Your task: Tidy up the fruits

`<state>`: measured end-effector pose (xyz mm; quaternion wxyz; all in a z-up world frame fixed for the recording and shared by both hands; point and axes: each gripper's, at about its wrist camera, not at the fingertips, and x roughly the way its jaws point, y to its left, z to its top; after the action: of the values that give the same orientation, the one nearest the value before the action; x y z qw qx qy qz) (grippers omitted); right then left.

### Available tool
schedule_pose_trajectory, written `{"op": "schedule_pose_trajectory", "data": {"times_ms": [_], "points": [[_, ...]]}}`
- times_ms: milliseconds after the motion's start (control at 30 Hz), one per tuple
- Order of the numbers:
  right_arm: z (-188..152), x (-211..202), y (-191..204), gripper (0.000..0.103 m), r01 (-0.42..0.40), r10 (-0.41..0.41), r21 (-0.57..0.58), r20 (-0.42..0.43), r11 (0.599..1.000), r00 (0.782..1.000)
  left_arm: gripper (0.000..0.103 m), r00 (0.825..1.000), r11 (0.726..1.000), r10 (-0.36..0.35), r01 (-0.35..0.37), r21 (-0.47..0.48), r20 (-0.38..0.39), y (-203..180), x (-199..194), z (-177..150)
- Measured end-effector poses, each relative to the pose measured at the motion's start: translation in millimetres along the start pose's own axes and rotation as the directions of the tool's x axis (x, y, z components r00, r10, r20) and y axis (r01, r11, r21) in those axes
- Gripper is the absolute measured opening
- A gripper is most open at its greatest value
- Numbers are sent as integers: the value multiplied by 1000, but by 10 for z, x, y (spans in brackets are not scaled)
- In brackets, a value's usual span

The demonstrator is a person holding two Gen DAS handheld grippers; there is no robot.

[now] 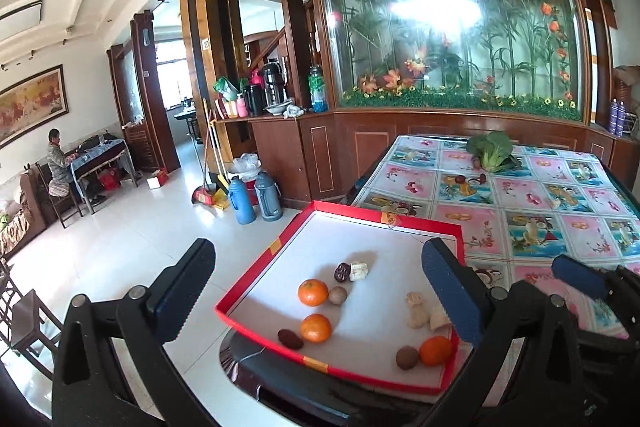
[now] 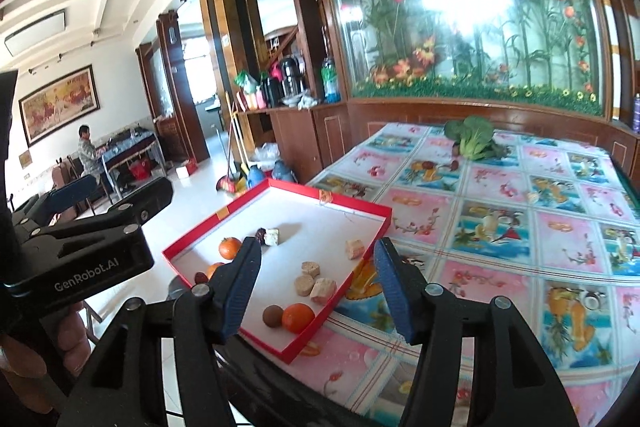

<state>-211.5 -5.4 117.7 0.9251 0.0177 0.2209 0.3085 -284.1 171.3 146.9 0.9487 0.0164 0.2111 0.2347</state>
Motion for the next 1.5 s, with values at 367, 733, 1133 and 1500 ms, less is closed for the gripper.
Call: {"op": "schedule_pose_trajectory", "data": {"times_ms": [367,733,1133,1500], "points": [[-52,-528,246,74,29,-28,-4,94,1000,995,103,997,1000,-17,18,-22,76,281,-614,-48],[-129,-592,515,79,28,-25,-19,142,999,989,103,994,997,-29,36,-66,107,596,-900,-185],[-277,-472,566,79,13,-11,-22,86,1000,996,103,997,998,-2,7,-64,76,695,-850,-317],[-316,-477,634,79,17,-13,-47,81,999,997,103,998,998,14,-10,-62,55,714,-779,-365]]}}
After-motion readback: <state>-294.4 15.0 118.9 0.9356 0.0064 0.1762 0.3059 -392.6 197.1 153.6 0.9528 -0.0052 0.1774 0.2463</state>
